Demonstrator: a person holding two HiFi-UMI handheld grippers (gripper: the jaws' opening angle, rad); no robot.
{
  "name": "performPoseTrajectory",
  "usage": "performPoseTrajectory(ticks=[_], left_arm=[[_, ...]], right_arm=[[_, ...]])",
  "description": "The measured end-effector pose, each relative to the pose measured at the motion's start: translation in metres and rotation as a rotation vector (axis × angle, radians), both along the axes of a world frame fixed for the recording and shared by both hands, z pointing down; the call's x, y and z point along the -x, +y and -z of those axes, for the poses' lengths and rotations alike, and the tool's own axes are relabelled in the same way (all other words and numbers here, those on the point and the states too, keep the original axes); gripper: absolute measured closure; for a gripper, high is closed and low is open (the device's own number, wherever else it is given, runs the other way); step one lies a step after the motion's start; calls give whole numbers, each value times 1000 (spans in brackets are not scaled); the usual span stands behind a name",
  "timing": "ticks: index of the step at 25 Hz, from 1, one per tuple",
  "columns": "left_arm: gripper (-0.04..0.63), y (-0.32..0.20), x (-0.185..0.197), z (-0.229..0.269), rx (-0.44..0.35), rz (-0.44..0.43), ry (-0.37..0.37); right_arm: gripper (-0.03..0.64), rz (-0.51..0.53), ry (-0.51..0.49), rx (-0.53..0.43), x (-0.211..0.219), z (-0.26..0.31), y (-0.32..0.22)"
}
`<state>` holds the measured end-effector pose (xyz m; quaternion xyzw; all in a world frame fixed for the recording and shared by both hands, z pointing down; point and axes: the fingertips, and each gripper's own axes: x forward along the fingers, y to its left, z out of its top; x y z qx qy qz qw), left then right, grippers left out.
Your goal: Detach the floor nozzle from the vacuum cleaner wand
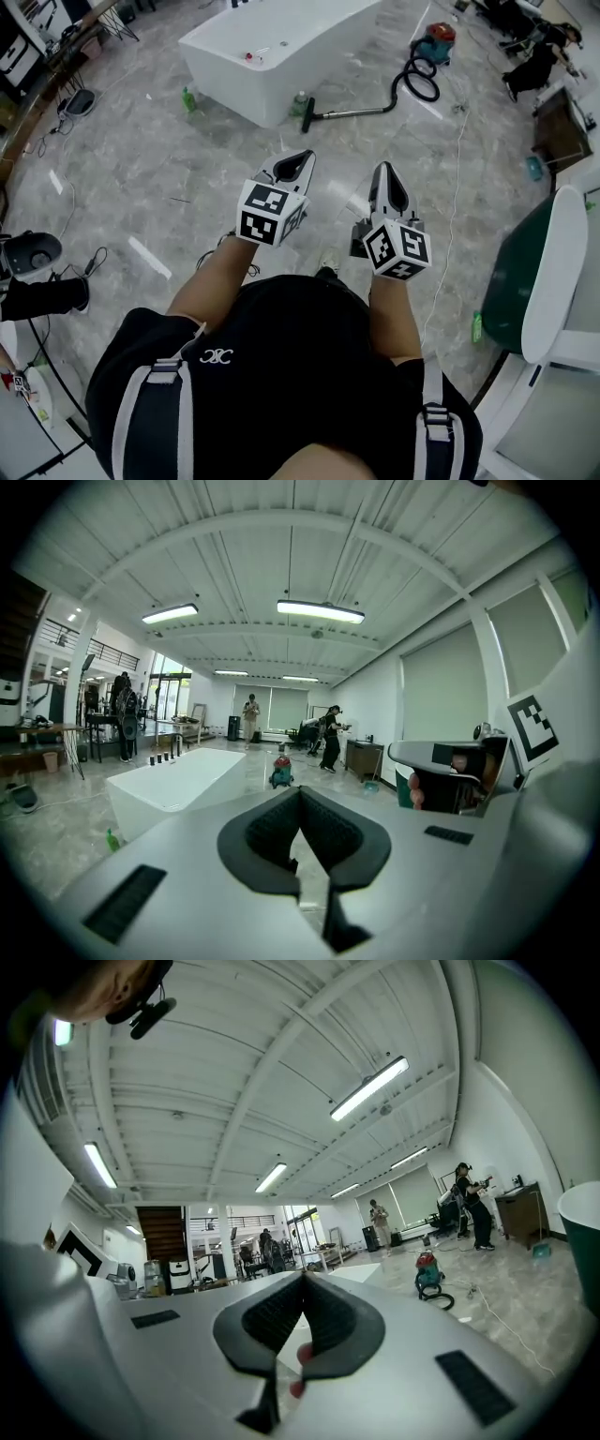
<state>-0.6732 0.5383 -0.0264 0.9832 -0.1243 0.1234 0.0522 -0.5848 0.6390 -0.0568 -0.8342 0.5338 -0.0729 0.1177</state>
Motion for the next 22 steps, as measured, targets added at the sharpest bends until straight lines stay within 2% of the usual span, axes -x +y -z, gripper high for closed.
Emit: performPoseTrajectory(ticks=[7, 11, 16, 22], left_arm=[[594, -16, -106, 8, 2, 21, -9], [594, -22, -167, 11, 12, 24, 6], [594, -19, -225, 2, 2, 40, 25], [594, -24, -263, -12, 9, 29, -1]], right_arm=[[612, 11, -35, -3, -117, 8, -19], [612, 5, -1, 24, -170, 7, -17], [612, 12, 10, 51, -219, -10, -12], [612, 37, -19, 75, -249, -27, -25]])
